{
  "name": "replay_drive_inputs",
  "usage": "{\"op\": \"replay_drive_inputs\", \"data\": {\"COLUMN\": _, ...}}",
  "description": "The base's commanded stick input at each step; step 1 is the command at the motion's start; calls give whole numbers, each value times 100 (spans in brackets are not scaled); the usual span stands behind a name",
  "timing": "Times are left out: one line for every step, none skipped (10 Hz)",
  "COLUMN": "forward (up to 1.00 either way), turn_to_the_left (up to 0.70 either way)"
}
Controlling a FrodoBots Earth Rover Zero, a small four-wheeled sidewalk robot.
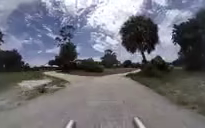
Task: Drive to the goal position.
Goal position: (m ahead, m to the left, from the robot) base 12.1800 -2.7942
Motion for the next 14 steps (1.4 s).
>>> {"op": "replay_drive_inputs", "data": {"forward": 85, "turn_to_the_left": 0}}
{"op": "replay_drive_inputs", "data": {"forward": 85, "turn_to_the_left": 0}}
{"op": "replay_drive_inputs", "data": {"forward": 85, "turn_to_the_left": 0}}
{"op": "replay_drive_inputs", "data": {"forward": 85, "turn_to_the_left": 0}}
{"op": "replay_drive_inputs", "data": {"forward": 85, "turn_to_the_left": 0}}
{"op": "replay_drive_inputs", "data": {"forward": 85, "turn_to_the_left": 0}}
{"op": "replay_drive_inputs", "data": {"forward": 85, "turn_to_the_left": -14}}
{"op": "replay_drive_inputs", "data": {"forward": 85, "turn_to_the_left": -23}}
{"op": "replay_drive_inputs", "data": {"forward": 85, "turn_to_the_left": -6}}
{"op": "replay_drive_inputs", "data": {"forward": 85, "turn_to_the_left": 0}}
{"op": "replay_drive_inputs", "data": {"forward": 85, "turn_to_the_left": 0}}
{"op": "replay_drive_inputs", "data": {"forward": 85, "turn_to_the_left": 0}}
{"op": "replay_drive_inputs", "data": {"forward": 85, "turn_to_the_left": 0}}
{"op": "replay_drive_inputs", "data": {"forward": 85, "turn_to_the_left": 0}}
